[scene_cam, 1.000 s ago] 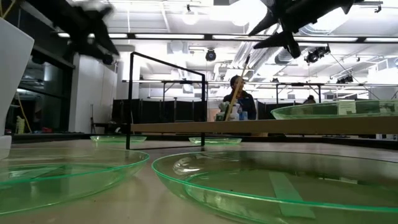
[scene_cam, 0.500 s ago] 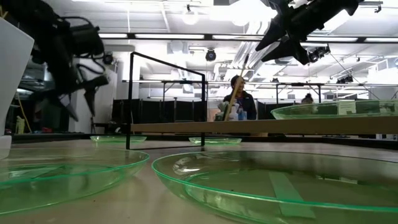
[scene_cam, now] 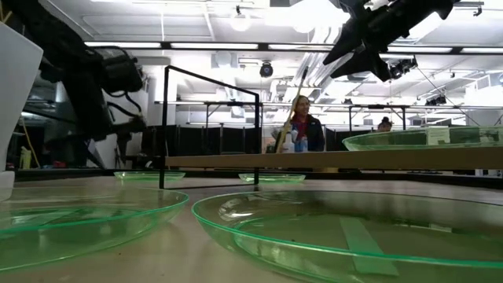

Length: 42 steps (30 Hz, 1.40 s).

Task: Place and stack plates onto a shelf
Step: Put the top left transparent green plate on the shelf

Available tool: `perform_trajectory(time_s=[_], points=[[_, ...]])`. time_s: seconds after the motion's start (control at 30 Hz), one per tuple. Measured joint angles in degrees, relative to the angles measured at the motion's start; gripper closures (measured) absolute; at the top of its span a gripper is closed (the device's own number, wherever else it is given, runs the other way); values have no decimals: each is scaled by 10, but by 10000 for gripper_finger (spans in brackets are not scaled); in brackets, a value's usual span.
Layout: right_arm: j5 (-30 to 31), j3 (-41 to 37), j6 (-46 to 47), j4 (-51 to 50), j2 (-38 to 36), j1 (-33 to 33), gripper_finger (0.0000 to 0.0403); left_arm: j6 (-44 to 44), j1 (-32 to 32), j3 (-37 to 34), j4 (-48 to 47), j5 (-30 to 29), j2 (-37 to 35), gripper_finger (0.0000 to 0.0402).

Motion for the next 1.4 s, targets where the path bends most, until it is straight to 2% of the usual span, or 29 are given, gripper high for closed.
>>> perform_trajectory(time_s=[0.23,0.5,0.63,0.83,1.0,1.17,1.4], points=[[8,0,-8,0,0,0,252,-52,1,1,41,-29,80,206],[8,0,-8,0,0,0,252,-56,0,1,125,-72,137,219],[9,0,-8,1,0,0,252,-57,1,2,126,-80,150,267],[27,0,-7,1,0,0,252,-48,1,1,125,-80,154,383],[27,0,-1,1,0,1,252,-7,1,-2,123,-57,111,394],[27,0,9,1,0,2,252,56,11,2,121,-69,21,400],[26,0,22,12,0,2,252,148,16,53,121,-78,-81,401]])
